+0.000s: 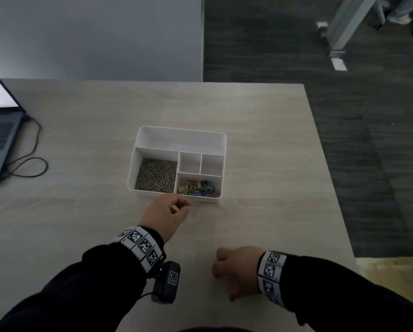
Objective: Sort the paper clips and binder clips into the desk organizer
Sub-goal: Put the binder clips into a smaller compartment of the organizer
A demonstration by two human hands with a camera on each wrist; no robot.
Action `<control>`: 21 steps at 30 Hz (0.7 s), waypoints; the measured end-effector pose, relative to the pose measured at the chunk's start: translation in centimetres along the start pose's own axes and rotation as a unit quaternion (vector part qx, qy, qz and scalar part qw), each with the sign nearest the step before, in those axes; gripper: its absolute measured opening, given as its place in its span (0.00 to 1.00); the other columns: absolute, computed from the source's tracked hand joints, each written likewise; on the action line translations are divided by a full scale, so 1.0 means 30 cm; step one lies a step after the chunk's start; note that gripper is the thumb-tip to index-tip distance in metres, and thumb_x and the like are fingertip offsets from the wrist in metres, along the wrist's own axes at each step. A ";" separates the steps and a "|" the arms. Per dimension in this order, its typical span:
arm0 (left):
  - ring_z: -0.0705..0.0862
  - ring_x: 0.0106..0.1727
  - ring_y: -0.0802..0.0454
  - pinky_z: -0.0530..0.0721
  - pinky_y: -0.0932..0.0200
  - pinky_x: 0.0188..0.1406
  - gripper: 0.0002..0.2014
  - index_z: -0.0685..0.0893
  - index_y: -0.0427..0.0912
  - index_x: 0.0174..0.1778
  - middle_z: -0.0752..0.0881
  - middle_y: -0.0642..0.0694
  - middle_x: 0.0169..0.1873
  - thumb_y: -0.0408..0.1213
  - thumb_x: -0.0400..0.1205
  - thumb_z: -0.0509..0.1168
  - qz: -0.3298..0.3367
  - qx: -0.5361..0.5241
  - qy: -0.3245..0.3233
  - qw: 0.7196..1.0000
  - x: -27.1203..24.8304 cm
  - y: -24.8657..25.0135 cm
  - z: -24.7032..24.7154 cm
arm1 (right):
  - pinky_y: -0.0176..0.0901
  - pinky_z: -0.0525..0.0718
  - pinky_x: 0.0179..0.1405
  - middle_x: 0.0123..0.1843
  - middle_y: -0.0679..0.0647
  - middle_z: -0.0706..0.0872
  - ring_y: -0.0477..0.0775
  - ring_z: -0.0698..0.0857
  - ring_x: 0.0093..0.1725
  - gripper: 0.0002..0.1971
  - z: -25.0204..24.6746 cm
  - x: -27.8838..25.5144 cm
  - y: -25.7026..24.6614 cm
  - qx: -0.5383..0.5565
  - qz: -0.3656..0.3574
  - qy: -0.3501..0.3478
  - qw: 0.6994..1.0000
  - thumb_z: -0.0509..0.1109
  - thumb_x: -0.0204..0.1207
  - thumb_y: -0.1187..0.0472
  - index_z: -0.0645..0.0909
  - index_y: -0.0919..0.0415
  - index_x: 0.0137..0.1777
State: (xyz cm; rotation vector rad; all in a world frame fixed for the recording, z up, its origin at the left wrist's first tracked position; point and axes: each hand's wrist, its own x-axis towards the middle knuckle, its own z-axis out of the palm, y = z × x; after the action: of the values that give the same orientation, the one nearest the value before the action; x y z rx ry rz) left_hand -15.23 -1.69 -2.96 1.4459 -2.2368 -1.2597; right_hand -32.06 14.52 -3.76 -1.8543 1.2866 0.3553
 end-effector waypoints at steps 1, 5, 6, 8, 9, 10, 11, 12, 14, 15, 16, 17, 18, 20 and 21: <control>0.83 0.38 0.58 0.83 0.59 0.45 0.03 0.87 0.53 0.40 0.86 0.55 0.38 0.38 0.75 0.72 -0.008 -0.003 -0.002 1.000 -0.009 -0.004 0.001 | 0.58 0.84 0.51 0.62 0.57 0.72 0.69 0.83 0.50 0.20 0.014 0.003 0.000 -0.008 -0.001 -0.005 1.000 0.74 0.70 0.51 0.76 0.53 0.60; 0.83 0.36 0.58 0.82 0.61 0.44 0.08 0.85 0.58 0.36 0.87 0.58 0.35 0.38 0.76 0.72 -0.028 -0.006 0.001 1.000 -0.040 -0.003 -0.016 | 0.55 0.82 0.50 0.57 0.60 0.77 0.68 0.82 0.51 0.07 -0.008 0.034 0.020 0.019 0.031 0.083 0.996 0.65 0.74 0.59 0.78 0.58 0.50; 0.83 0.35 0.58 0.81 0.61 0.43 0.09 0.85 0.59 0.36 0.86 0.58 0.34 0.38 0.76 0.72 -0.032 -0.011 0.005 0.999 -0.047 -0.002 -0.024 | 0.52 0.81 0.52 0.56 0.60 0.79 0.66 0.81 0.52 0.07 -0.034 0.046 0.028 0.042 0.047 0.122 0.991 0.65 0.74 0.59 0.79 0.58 0.49; 0.82 0.34 0.59 0.81 0.62 0.41 0.08 0.85 0.59 0.36 0.86 0.59 0.33 0.39 0.76 0.72 -0.040 -0.017 0.012 0.999 -0.064 0.001 -0.045 | 0.46 0.80 0.52 0.52 0.58 0.84 0.62 0.82 0.51 0.06 -0.103 0.064 0.038 0.112 0.080 0.206 0.969 0.66 0.74 0.60 0.83 0.58 0.48; 0.82 0.33 0.59 0.81 0.62 0.40 0.07 0.86 0.58 0.37 0.85 0.59 0.32 0.39 0.76 0.72 -0.042 -0.018 0.017 0.999 -0.072 0.001 -0.056 | 0.43 0.80 0.50 0.49 0.56 0.86 0.59 0.84 0.49 0.04 -0.141 0.070 0.039 0.156 0.097 0.256 0.949 0.69 0.73 0.60 0.84 0.56 0.46; 0.81 0.32 0.60 0.80 0.62 0.39 0.07 0.86 0.57 0.37 0.85 0.59 0.31 0.39 0.76 0.71 -0.045 -0.022 0.020 0.999 -0.084 0.007 -0.069 | 0.41 0.80 0.46 0.45 0.53 0.87 0.55 0.85 0.44 0.01 -0.178 0.074 0.036 0.212 0.113 0.301 0.923 0.71 0.72 0.60 0.84 0.53 0.42; 0.80 0.30 0.62 0.79 0.63 0.37 0.07 0.86 0.57 0.37 0.84 0.60 0.30 0.39 0.76 0.71 -0.046 -0.024 0.024 0.998 -0.094 0.009 -0.081 | 0.42 0.82 0.41 0.40 0.49 0.88 0.53 0.85 0.40 0.03 -0.215 0.077 0.030 0.271 0.129 0.337 0.892 0.73 0.71 0.59 0.83 0.50 0.38; 0.79 0.29 0.63 0.78 0.63 0.35 0.07 0.86 0.57 0.36 0.84 0.60 0.28 0.39 0.76 0.71 -0.048 -0.027 0.030 0.998 -0.105 0.010 -0.095 | 0.45 0.86 0.37 0.36 0.48 0.88 0.52 0.86 0.36 0.05 -0.249 0.079 0.021 0.325 0.139 0.364 0.861 0.74 0.70 0.58 0.83 0.50 0.36; 0.79 0.27 0.63 0.78 0.64 0.32 0.07 0.86 0.57 0.36 0.83 0.63 0.25 0.39 0.76 0.71 -0.052 -0.030 0.039 0.997 -0.124 0.011 -0.122 | 0.51 0.90 0.31 0.33 0.50 0.89 0.54 0.88 0.33 0.05 -0.318 0.085 0.004 0.396 0.155 0.403 0.810 0.76 0.69 0.57 0.83 0.49 0.34; 0.79 0.28 0.62 0.78 0.64 0.32 0.07 0.87 0.57 0.36 0.83 0.66 0.24 0.39 0.76 0.71 -0.052 -0.029 0.041 0.997 -0.133 0.008 -0.136 | 0.53 0.90 0.30 0.33 0.50 0.89 0.55 0.89 0.33 0.05 -0.348 0.087 -0.003 0.407 0.158 0.415 0.798 0.76 0.69 0.56 0.83 0.49 0.34; 0.80 0.28 0.61 0.79 0.63 0.32 0.06 0.87 0.57 0.36 0.83 0.67 0.24 0.39 0.76 0.71 -0.051 -0.030 0.042 0.997 -0.141 0.008 -0.152 | 0.55 0.90 0.30 0.33 0.50 0.89 0.56 0.89 0.34 0.04 -0.375 0.087 -0.009 0.410 0.157 0.424 0.792 0.76 0.69 0.56 0.83 0.49 0.34; 0.81 0.29 0.60 0.79 0.63 0.32 0.06 0.87 0.57 0.36 0.83 0.68 0.24 0.39 0.76 0.71 -0.046 -0.028 0.043 0.998 -0.148 0.010 -0.168 | 0.57 0.90 0.30 0.33 0.50 0.89 0.57 0.89 0.34 0.04 -0.395 0.088 -0.014 0.412 0.152 0.428 0.790 0.75 0.68 0.56 0.83 0.50 0.35; 0.81 0.30 0.60 0.79 0.63 0.32 0.06 0.87 0.57 0.36 0.83 0.68 0.24 0.39 0.76 0.71 -0.044 -0.034 0.042 0.998 -0.156 0.014 -0.183 | 0.59 0.90 0.30 0.33 0.50 0.89 0.58 0.90 0.34 0.03 -0.408 0.084 -0.023 0.409 0.156 0.426 0.791 0.75 0.68 0.56 0.83 0.50 0.35; 0.81 0.30 0.60 0.79 0.63 0.32 0.06 0.87 0.56 0.36 0.83 0.67 0.23 0.40 0.76 0.71 -0.032 -0.031 0.044 0.998 -0.164 0.021 -0.215 | 0.60 0.90 0.31 0.34 0.51 0.89 0.59 0.90 0.35 0.03 -0.420 0.071 -0.038 0.398 0.163 0.425 0.796 0.74 0.70 0.57 0.83 0.51 0.36; 0.81 0.30 0.60 0.79 0.63 0.32 0.05 0.87 0.56 0.36 0.83 0.67 0.23 0.40 0.76 0.71 -0.027 -0.028 0.044 0.998 -0.164 0.029 -0.237 | 0.59 0.90 0.32 0.34 0.51 0.89 0.58 0.90 0.35 0.03 -0.423 0.064 -0.051 0.388 0.165 0.427 0.800 0.73 0.71 0.58 0.83 0.51 0.36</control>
State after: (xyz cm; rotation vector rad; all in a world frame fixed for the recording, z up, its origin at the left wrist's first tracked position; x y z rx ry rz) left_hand -9.33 -1.41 3.41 1.5200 -2.1027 -1.2398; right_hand -32.65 3.87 3.54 -1.0368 1.9543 -0.8492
